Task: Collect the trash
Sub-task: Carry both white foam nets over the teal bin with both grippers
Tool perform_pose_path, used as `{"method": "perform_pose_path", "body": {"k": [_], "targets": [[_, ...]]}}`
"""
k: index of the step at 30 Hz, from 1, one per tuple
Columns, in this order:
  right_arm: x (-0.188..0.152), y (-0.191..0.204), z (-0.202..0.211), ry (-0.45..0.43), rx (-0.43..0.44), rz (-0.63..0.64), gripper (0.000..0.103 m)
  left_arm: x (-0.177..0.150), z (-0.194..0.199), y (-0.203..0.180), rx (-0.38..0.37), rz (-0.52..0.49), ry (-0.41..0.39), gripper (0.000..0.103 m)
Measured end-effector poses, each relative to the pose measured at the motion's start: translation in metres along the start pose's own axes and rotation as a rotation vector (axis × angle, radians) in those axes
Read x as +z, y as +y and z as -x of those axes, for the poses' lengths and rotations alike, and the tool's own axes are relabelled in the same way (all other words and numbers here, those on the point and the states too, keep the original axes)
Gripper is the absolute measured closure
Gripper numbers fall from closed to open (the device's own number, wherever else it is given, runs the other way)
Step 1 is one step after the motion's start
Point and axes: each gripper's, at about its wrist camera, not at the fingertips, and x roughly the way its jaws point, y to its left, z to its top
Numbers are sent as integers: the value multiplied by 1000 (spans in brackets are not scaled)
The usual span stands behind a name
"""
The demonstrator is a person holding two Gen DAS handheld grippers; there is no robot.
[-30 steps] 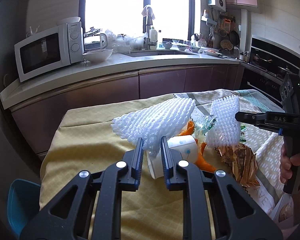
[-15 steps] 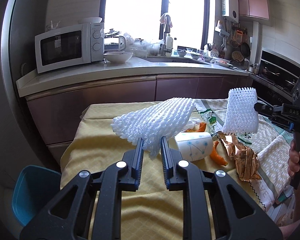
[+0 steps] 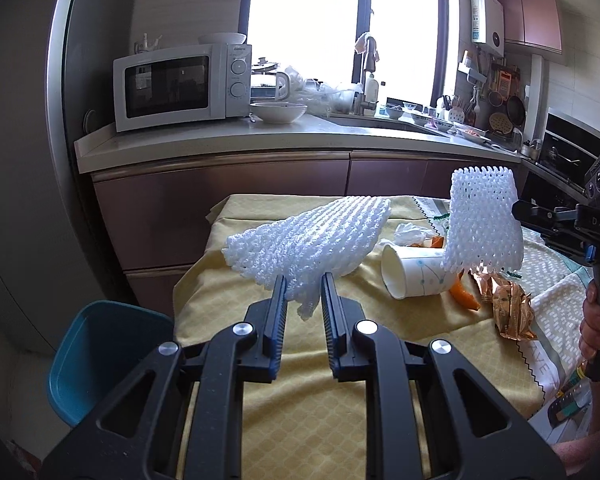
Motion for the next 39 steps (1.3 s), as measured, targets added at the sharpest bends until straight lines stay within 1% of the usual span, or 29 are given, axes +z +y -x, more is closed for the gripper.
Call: {"method": "perform_pose_path", "body": {"k": [10, 18, 30, 39], "targets": [[-13, 37, -48, 103, 106, 32, 92, -13, 24, 36, 70, 47, -2, 85], [-21, 65, -83, 178, 173, 59, 92, -23, 39, 66, 130, 83, -5, 85], [-27, 99, -129, 272, 254, 101, 92, -34, 62, 109, 231, 122, 1, 85], [-35, 128, -161, 344, 301, 138, 92, -48, 65, 139, 285, 163, 24, 85]]}}
